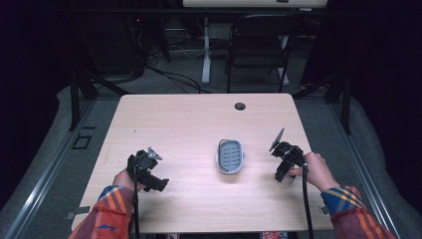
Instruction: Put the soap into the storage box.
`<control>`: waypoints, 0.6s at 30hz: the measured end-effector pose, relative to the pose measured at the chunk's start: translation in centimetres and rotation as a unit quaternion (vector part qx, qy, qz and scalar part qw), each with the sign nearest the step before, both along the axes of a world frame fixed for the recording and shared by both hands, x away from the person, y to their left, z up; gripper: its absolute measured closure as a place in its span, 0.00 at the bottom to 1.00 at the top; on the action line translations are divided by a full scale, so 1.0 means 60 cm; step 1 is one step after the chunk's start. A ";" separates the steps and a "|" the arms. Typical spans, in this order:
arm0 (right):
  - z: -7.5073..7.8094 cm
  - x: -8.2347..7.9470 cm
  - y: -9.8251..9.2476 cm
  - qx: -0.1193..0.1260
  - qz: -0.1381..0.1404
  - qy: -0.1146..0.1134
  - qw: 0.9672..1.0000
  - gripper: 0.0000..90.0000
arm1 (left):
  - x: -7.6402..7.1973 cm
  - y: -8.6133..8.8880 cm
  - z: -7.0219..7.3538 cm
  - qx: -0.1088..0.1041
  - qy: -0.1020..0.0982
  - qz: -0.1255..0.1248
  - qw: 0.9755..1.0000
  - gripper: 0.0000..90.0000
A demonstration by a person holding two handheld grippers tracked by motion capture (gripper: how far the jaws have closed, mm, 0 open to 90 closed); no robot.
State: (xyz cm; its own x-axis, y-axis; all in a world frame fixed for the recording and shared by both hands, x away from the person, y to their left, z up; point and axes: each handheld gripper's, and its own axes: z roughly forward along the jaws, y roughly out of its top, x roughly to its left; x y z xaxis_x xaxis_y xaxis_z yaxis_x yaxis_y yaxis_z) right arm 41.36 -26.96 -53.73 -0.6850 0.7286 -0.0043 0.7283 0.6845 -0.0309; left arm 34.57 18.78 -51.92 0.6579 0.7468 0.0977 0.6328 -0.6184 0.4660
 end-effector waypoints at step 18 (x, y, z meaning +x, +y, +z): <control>0.009 -0.008 0.005 0.006 0.007 -0.008 1.000 0.26 | 0.001 0.000 0.000 0.000 0.005 -0.002 1.000 0.00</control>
